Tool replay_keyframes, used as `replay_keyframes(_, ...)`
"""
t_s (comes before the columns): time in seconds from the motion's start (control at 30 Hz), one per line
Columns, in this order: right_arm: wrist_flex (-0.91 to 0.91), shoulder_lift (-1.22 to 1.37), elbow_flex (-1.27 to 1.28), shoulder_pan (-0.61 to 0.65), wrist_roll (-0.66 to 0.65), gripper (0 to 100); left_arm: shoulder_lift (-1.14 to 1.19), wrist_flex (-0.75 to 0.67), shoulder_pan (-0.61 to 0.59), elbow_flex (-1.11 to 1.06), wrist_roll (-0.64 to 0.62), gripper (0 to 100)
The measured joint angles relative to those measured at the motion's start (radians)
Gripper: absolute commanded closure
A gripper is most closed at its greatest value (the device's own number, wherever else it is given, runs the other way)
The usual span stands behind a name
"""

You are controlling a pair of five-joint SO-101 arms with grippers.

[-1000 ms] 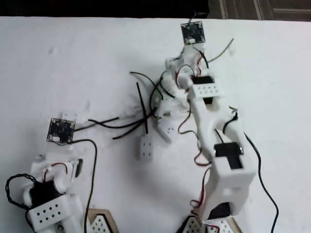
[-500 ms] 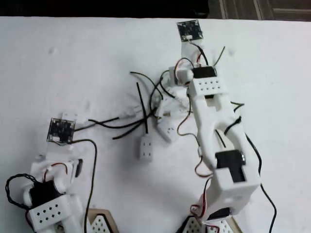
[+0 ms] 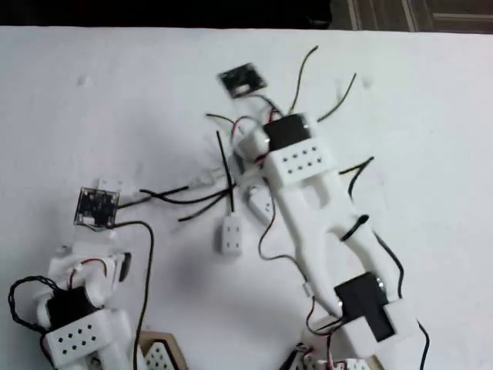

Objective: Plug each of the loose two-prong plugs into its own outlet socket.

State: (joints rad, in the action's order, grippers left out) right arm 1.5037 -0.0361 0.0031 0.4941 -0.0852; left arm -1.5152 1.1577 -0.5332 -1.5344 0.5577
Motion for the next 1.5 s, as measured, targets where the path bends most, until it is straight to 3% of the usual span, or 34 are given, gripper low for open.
replay_keyframes(0.2,0.078,0.017,0.04,0.158,0.178,68.2,0.0,0.0,0.0,0.0,0.0,72)
replay_keyframes(0.33,0.069,0.095,0.098,0.253,0.284,68.0,0.0,0.0,0.0,0.0,0.0,72)
replay_keyframes(0.57,-0.06,0.249,0.153,0.262,0.356,68.0,0.0,0.0,0.0,0.0,0.0,72)
replay_keyframes(0.8,-0.117,0.377,0.158,0.267,0.359,68.8,0.0,0.0,0.0,0.0,0.0,72)
replay_keyframes(1.03,-0.157,0.413,0.158,0.269,0.359,91.1,0.0,0.0,0.0,0.0,0.0,72)
replay_keyframes(1.17,-0.167,0.413,0.158,0.256,0.353,98.1,0.0,0.0,0.0,0.0,0.0,72)
replay_keyframes(1.37,-0.175,0.345,0.199,0.258,0.218,97.9,0.0,0.0,0.0,0.0,0.0,72)
replay_keyframes(1.5,-0.184,0.198,0.269,0.253,0.057,97.9,0.0,0.0,0.0,0.0,0.0,72)
